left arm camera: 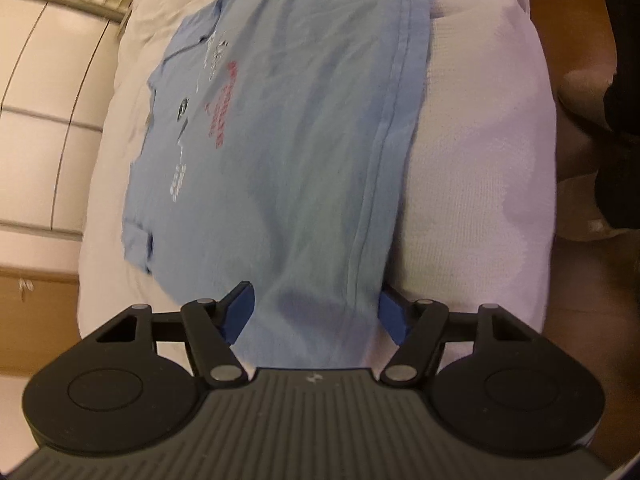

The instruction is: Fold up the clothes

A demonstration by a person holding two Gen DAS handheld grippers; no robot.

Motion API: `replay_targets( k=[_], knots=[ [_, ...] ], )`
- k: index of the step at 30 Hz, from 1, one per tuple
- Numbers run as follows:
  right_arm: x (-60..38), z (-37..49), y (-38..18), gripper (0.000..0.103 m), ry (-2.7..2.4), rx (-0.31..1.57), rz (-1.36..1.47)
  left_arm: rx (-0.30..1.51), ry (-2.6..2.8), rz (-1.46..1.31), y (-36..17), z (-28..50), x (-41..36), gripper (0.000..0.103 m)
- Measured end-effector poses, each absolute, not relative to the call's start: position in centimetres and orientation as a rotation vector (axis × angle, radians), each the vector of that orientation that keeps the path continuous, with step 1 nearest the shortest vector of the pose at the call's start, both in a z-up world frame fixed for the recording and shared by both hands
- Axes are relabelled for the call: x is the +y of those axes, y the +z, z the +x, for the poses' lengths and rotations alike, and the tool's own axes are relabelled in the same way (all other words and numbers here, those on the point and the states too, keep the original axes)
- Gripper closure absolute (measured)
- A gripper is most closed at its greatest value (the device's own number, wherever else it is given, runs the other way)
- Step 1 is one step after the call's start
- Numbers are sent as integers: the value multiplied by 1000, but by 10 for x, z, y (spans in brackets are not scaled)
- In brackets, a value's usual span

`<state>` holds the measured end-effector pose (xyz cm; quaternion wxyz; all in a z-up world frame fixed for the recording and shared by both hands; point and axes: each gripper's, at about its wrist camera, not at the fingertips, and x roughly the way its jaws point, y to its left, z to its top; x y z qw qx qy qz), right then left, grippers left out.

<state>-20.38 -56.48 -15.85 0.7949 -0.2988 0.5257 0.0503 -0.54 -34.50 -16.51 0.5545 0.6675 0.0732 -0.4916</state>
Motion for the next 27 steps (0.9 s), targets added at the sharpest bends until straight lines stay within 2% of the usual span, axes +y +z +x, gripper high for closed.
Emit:
replay_targets(
  k=[2,4,11,15,16,19,21,23,24,27],
  knots=[
    [-563,-203,-160,33,106,1127,-652,158,-1132,1574,-166,-1,-348,47],
    [-562,-203,-162,33,96,1121,-673,153,-1074,1566,-164,6,-349,67],
    [-559,-207,-169,36,47,1086,-753,165,-1089,1573,-168,15,-353,78],
    [-551,-204,-173,40,69,1055,-792,199,-1089,1542,-165,23,-358,93],
    [-551,-201,-174,43,69,1049,-797,207,-1092,1534,-163,25,-359,98],
    [-553,-195,-173,52,69,1041,-795,235,-1102,1505,-156,31,-360,100],
    [-555,-192,-171,67,75,1047,-788,257,-1110,1487,-150,33,-359,100],
    [-557,-190,-170,92,81,1059,-774,273,-1124,1471,-144,36,-359,101],
    [-558,-190,-168,99,83,1069,-760,281,-1132,1463,-141,37,-358,101],
    [-559,-189,-160,102,83,1087,-708,288,-1149,1445,-131,38,-353,101]
  ],
)
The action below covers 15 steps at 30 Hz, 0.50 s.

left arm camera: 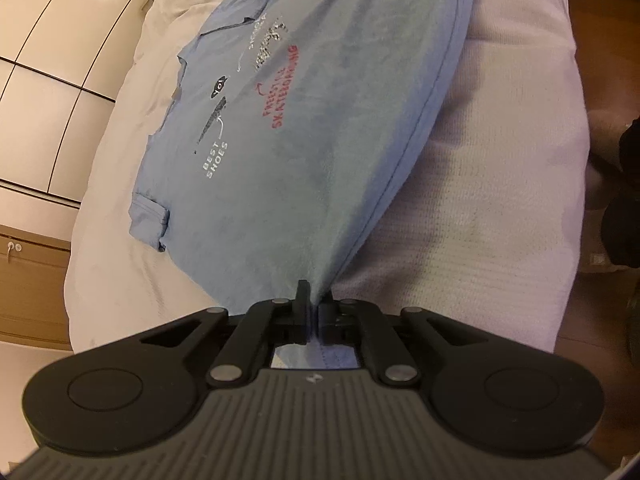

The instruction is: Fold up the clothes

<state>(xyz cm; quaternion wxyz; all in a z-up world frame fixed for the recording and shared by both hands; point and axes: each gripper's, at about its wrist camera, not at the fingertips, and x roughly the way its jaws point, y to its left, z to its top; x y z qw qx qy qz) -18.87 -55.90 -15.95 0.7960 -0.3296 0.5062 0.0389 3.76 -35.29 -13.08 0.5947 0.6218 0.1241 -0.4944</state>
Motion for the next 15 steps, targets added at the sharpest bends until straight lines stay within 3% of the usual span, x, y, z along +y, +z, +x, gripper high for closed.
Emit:
replay_targets(
  k=[15],
  knots=[
    [-545,-202,-94,101,127,1086,-605,294,-1189,1392,-75,15,-324,102]
  ],
)
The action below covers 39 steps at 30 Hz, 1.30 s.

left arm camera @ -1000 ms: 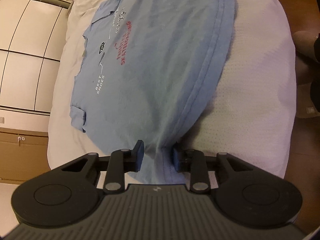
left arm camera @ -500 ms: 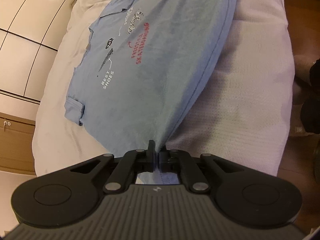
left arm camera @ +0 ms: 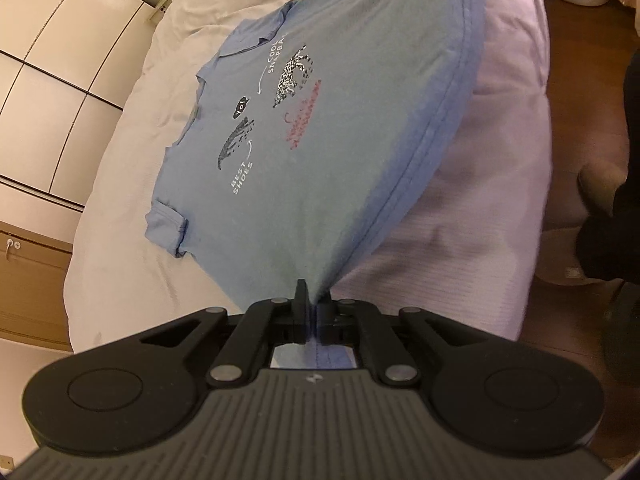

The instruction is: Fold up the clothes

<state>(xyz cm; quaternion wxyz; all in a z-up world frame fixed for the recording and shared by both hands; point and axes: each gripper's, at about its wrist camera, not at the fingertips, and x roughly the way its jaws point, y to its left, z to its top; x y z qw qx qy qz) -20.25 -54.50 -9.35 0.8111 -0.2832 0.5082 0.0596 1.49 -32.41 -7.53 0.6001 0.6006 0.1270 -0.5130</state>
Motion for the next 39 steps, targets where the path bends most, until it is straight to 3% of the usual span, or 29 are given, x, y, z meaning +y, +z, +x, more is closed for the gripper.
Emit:
replay_targets(
  k=[12,16,21,28,39],
  knots=[
    [-531,-263,-65,101,301,1150,-544,441,-1201,1423,-34,-59,-285,102],
    [-537,-271,-52,101,352,1159,-523,461,-1161,1385,-14,-51,-297,102],
    [-569,-235,-20,101,319,1105,-564,481,-1095,1290,16,6,-342,102],
    [-644,-121,8,101,265,1084,-642,568,-1137,1204,32,152,-436,102],
    [-761,44,-37,101,167,1230,-499,706,-1253,1157,-19,326,-548,101]
  ],
)
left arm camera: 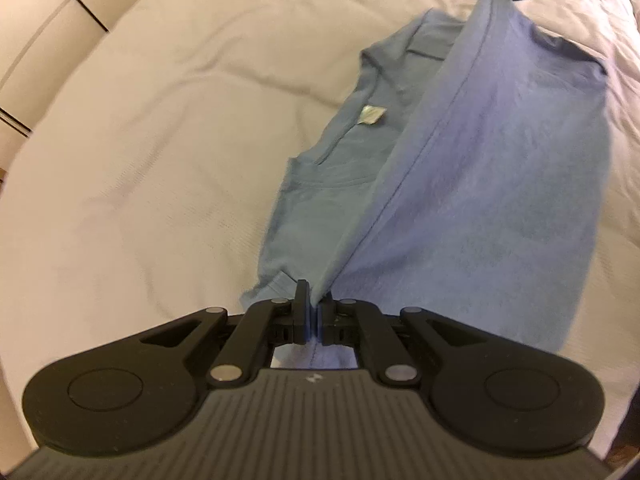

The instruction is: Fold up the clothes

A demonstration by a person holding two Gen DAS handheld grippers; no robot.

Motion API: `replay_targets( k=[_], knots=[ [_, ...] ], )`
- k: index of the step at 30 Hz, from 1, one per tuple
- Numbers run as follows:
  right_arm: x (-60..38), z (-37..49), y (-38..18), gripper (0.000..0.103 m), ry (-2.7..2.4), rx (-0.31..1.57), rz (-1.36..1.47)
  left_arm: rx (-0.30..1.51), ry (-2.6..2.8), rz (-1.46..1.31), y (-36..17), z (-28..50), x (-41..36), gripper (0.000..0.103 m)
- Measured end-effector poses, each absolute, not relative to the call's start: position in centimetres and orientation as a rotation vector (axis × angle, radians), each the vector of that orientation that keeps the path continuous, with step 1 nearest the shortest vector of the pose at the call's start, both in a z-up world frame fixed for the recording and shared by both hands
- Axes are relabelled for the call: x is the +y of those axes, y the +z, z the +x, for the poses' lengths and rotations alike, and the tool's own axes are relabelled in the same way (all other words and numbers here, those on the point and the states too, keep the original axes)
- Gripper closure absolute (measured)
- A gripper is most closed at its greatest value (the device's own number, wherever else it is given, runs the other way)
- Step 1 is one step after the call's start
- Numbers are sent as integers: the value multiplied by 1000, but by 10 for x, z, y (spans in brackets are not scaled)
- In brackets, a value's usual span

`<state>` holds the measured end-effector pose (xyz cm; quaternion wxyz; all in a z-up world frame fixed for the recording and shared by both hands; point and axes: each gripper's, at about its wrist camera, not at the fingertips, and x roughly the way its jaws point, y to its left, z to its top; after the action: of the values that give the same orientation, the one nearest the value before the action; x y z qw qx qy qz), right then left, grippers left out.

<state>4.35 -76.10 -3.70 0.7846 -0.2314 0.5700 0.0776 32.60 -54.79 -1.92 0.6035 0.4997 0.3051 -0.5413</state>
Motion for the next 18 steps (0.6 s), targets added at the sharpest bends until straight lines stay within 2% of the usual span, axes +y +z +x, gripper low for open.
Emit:
replay_targets(
  k=[8,12,14,15,16,18],
  knots=[
    [-799,91,-92,101,139,1292,-387,856,-1232,1068,-72,373,-583,100],
    [-817,104,-112,98,137,1303,-333,916,-1190,1023,-89,386,-591,96],
    [-828,109,-121,90,129,1300,-291,947,-1124,965,-93,396,-591,86],
    [-834,110,-123,84,113,1294,-266,963,-1091,934,-94,401,-591,77],
    [-841,110,-122,76,87,1282,-237,983,-1059,893,-93,406,-589,73],
    [-854,110,-122,74,36,1258,-179,1024,-1012,812,-89,414,-583,73]
  ],
)
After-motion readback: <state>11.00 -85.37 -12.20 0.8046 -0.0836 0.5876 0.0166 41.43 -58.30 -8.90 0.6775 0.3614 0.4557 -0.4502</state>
